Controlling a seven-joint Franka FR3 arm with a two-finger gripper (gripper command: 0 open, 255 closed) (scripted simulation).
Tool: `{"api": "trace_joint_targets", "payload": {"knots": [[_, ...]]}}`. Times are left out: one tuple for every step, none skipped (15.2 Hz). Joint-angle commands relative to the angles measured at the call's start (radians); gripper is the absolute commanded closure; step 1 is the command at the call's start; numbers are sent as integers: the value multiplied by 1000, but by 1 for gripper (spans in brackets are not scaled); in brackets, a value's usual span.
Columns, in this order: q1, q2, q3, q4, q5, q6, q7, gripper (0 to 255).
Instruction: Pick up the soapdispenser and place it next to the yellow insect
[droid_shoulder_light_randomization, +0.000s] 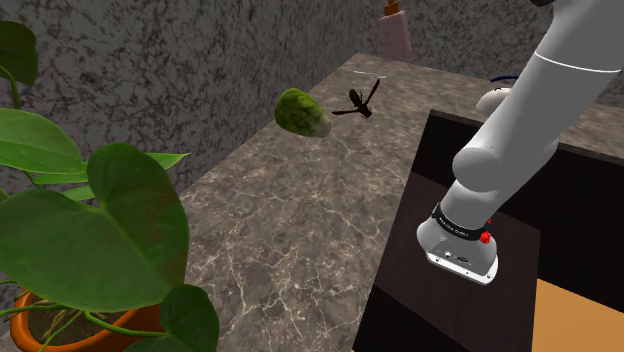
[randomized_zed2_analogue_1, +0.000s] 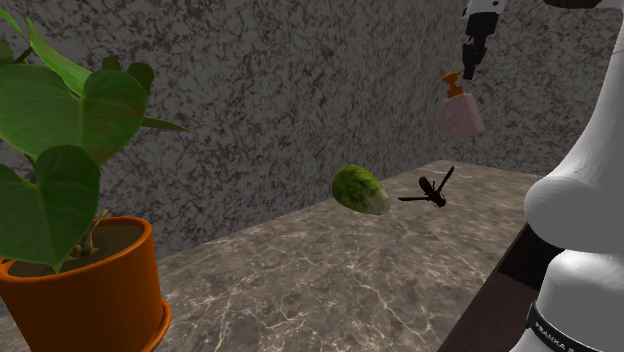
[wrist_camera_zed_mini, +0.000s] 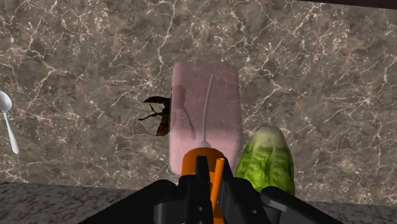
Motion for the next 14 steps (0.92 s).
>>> {"api": "trace_joint_targets", "payload": {"knots": [[-30,42,-27,51,19,-14,-54,255],[-47,69,-41,84,31,-25,-80,255],[-65,98,-55,120,45,-36,-107,255],[-85,130,-67,160,61,-49,-133,255],[-107,163,-79,204,78,-64,-158,255],[-132,200,-89,252,96,-81,-183,255],[-163,244,-100,313,120,-104,-211,255],[-158,230,-97,278,112,-82,-210,255],[-152,217,-96,245,105,-61,-209,255],[-146,205,-95,213,99,-41,-209,255],[-141,193,-94,184,93,-21,-208,255],[-136,183,-93,155,88,-2,-207,255],[-132,173,-92,128,84,16,-207,255],[-128,164,-91,102,79,34,-206,255]]}}
